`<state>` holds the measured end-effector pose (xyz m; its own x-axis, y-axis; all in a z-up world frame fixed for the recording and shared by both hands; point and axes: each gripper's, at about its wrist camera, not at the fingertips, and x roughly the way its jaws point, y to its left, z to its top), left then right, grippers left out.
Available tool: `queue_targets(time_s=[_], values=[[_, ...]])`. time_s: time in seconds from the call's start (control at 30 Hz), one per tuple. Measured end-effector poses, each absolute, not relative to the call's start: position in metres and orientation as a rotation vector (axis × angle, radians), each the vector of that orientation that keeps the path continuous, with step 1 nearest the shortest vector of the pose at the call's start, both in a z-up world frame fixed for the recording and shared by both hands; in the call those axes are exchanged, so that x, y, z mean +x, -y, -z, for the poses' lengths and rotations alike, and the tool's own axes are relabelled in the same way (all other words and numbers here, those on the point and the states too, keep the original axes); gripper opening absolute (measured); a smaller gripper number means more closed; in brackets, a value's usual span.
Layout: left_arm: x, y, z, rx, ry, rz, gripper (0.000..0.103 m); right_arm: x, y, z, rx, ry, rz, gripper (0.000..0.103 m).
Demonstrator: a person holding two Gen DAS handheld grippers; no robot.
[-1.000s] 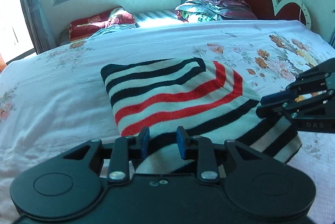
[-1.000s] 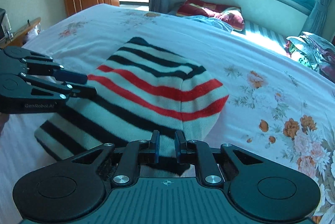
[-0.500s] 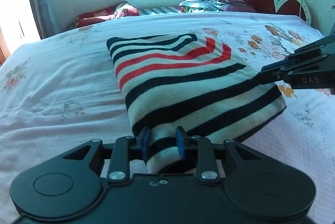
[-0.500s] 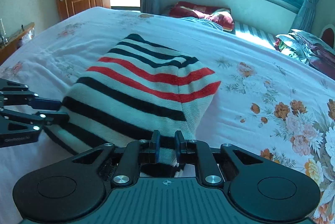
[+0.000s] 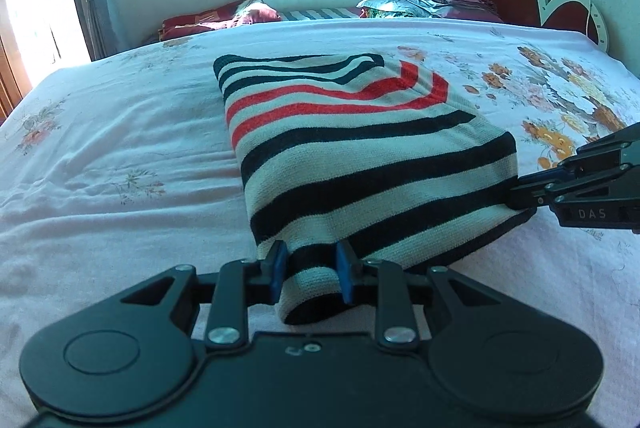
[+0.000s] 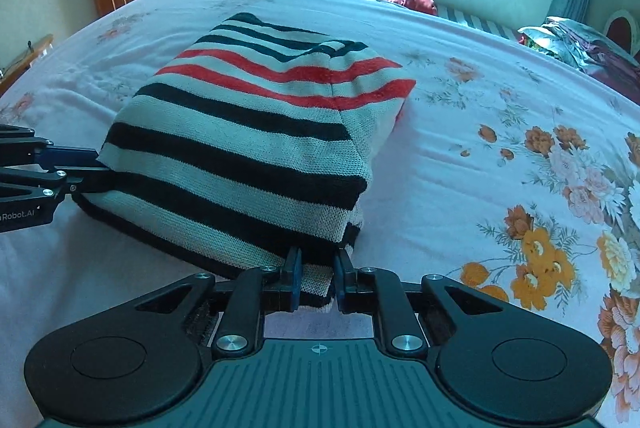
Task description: Fold small clothes
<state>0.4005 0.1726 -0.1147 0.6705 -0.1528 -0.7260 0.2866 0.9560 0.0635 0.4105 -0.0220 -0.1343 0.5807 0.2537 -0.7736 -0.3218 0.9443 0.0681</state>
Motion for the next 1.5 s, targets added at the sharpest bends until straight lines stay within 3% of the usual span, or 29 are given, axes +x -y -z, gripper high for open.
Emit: queue_targets(time_s=[0.37,0.43,0.47,0.53,0.57,0.6,0.63,0.67,0.97,1.5], values=[[0.359,-0.165,0.094,0.144,-0.760,0.184,0.025,0.378,0.040,0.104,-0.026,-0.830,-0.317,0.014],[0.340,-0.162,0.090,0.129,-0.744,0.174,0.029,0.359,0.050,0.097,-0.018,-0.821,-0.305,0.014],[0.331,-0.160,0.089,0.127,-0.736,0.164,0.035,0.350,0.056,0.094,-0.009,-0.817,-0.297,0.014],[0.313,-0.155,0.086,0.123,-0.707,0.130,0.067,0.329,0.067,0.087,0.000,-0.796,-0.279,0.015],[0.302,-0.153,0.084,0.116,-0.670,0.099,0.103,0.320,0.072,0.084,0.008,-0.787,-0.269,0.018],[0.290,-0.150,0.081,0.114,-0.617,0.066,0.103,0.312,0.076,0.082,0.020,-0.786,-0.248,0.032],[0.284,-0.146,0.079,0.123,-0.610,0.065,0.103,0.302,0.081,0.080,0.031,-0.779,-0.206,0.087],[0.278,-0.142,0.077,0.125,-0.617,0.066,0.103,0.290,0.085,0.077,0.032,-0.743,-0.178,0.103],[0.212,-0.109,0.040,0.108,-0.530,0.076,0.103,0.199,0.101,0.056,0.056,-0.681,-0.146,0.103],[0.099,-0.083,0.001,0.076,-0.529,0.064,0.103,0.104,0.114,-0.008,0.081,-0.581,-0.146,0.103]])
